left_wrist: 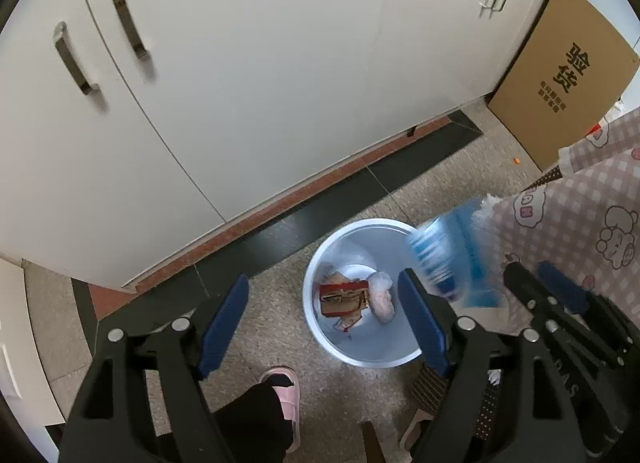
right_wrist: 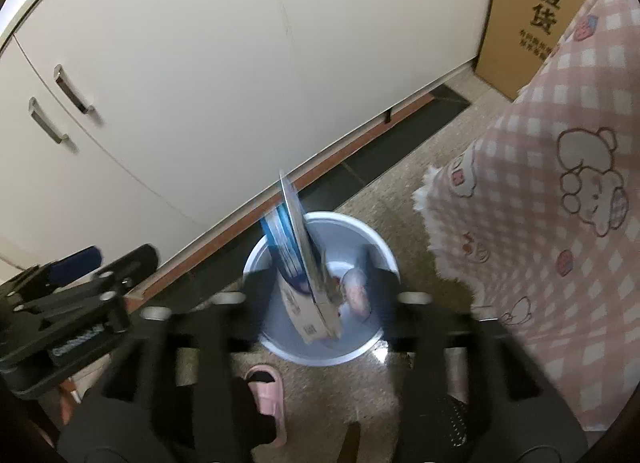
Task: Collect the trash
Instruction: 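Open both grippers to drop the bag and box into the bin, then move both grippers back up to the table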
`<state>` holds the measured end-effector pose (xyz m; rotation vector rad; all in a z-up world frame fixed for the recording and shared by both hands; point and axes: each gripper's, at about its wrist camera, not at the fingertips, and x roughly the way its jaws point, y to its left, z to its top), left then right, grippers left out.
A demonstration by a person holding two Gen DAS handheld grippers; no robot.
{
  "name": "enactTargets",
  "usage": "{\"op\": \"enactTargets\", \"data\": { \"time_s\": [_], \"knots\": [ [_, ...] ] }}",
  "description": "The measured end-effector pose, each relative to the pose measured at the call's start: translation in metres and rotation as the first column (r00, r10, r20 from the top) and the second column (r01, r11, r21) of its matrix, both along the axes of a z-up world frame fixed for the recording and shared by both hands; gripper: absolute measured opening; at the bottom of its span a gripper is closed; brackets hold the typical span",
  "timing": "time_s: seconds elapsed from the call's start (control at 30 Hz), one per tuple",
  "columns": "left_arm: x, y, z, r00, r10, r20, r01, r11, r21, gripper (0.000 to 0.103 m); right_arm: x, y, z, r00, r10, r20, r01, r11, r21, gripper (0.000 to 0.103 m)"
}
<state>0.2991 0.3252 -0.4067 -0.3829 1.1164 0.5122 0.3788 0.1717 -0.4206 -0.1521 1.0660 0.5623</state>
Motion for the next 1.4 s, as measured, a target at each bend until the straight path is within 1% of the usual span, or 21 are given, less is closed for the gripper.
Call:
{"op": "enactTargets", "data": {
  "time_s": [0.1,0.17,0.27,0.37,0.57,0.67,0.87,1.0,1.07,1.2,1.27,1.33,1.37,1.4],
  "knots": [
    [-0.005,0.0,0.007,1.0,0.0,0.01,0.0,1.0,0.014,0.075,0.0,-0.004,0.004,1.0,-0.002,0.004,0.002,1.0,0.009,0.052],
    [-0.008,-0.001,0.014,1.0,0.003,0.021,-0.004,1.0,0.027,0.075,-0.003,-0.006,0.011,1.0,-0.003,0.018,0.003,1.0,0.012,0.052],
    [-0.011,-0.007,0.031,0.998,-0.005,0.056,0.003,0.999,0.049,0.075,-0.008,-0.011,0.028,0.999,-0.004,0.051,0.003,1.0,0.023,0.052],
    [-0.017,-0.014,0.057,0.994,-0.016,0.107,0.009,0.997,0.072,0.075,-0.015,-0.014,0.049,0.995,-0.002,0.097,-0.001,1.0,0.029,0.052],
    [-0.034,-0.027,0.11,0.978,-0.03,0.206,0.005,0.992,0.123,0.077,-0.037,-0.03,0.11,0.982,-0.021,0.187,0.002,0.995,0.098,0.052],
    [-0.048,-0.037,0.142,0.962,-0.034,0.27,-0.008,0.988,0.153,0.078,-0.05,-0.044,0.145,0.97,-0.039,0.24,0.003,0.989,0.147,0.052],
    [-0.066,-0.062,0.192,0.933,-0.07,0.353,0.001,0.981,0.193,0.08,-0.07,-0.081,0.197,0.951,-0.093,0.295,0.026,0.974,0.223,0.054],
    [-0.069,-0.098,0.223,0.908,-0.136,0.397,0.046,0.973,0.227,0.082,-0.087,-0.123,0.227,0.929,-0.156,0.337,0.066,0.962,0.265,0.056],
    [-0.066,-0.117,0.232,0.895,-0.174,0.41,0.078,0.968,0.241,0.082,-0.094,-0.151,0.24,0.916,-0.2,0.348,0.1,0.954,0.284,0.056],
    [-0.054,-0.172,0.247,0.863,-0.289,0.415,0.186,0.945,0.27,0.082,-0.096,-0.208,0.251,0.888,-0.292,0.354,0.183,0.933,0.31,0.059],
    [-0.047,-0.198,0.251,0.841,-0.352,0.411,0.247,0.926,0.287,0.082,-0.097,-0.239,0.256,0.87,-0.345,0.353,0.234,0.918,0.321,0.059],
    [-0.035,-0.233,0.256,0.811,-0.429,0.399,0.324,0.896,0.305,0.082,-0.096,-0.272,0.257,0.849,-0.402,0.343,0.289,0.897,0.335,0.061],
    [-0.029,-0.248,0.259,0.794,-0.461,0.397,0.356,0.881,0.313,0.082,-0.095,-0.294,0.257,0.833,-0.439,0.337,0.326,0.881,0.342,0.061],
    [-0.025,-0.259,0.26,0.782,-0.485,0.391,0.378,0.868,0.321,0.082,-0.095,-0.307,0.257,0.822,-0.462,0.332,0.349,0.871,0.346,0.062]
  ]
}}
